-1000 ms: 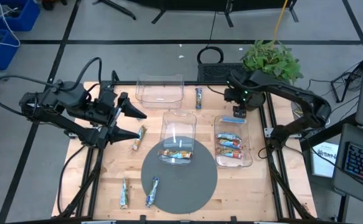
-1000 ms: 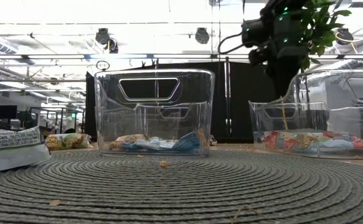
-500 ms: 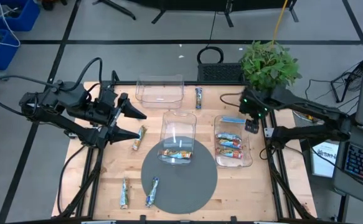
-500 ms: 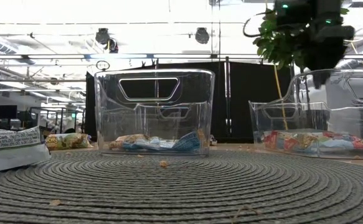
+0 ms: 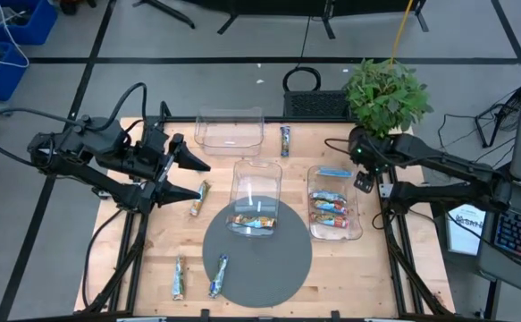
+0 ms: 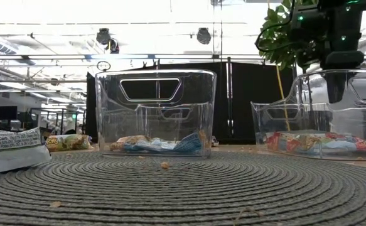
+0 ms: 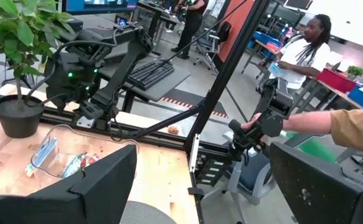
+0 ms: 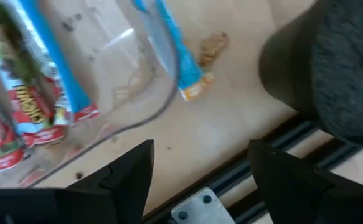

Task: Pick and place Granola Bars by type
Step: Put the yellow granola bar into the bottom left transparent bin

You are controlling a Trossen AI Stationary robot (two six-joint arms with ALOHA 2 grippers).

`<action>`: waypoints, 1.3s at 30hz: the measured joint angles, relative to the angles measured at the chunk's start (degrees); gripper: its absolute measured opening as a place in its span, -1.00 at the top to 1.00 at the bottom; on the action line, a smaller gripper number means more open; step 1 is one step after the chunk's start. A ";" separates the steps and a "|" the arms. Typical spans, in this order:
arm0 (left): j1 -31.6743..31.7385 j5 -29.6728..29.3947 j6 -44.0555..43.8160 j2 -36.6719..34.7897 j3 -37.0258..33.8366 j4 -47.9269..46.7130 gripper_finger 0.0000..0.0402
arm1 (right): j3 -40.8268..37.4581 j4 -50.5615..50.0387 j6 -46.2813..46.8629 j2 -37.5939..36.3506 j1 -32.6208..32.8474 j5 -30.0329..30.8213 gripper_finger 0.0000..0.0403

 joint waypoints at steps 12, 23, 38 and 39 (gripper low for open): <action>-0.14 2.73 -1.47 0.00 0.00 -0.02 -0.83 | 0.01 -0.53 6.65 6.85 -2.75 2.47 -0.25; -0.46 2.85 -1.13 0.00 0.00 -0.40 -0.83 | -1.25 4.13 5.55 13.16 -5.46 -1.87 -0.25; -0.46 2.93 -0.64 0.00 0.00 -3.47 -0.83 | -2.79 9.30 4.41 18.94 -5.54 -5.22 -0.25; -0.46 2.93 -0.51 0.00 0.00 -3.50 -0.83 | -3.19 9.77 4.20 19.32 -5.54 -5.20 -0.25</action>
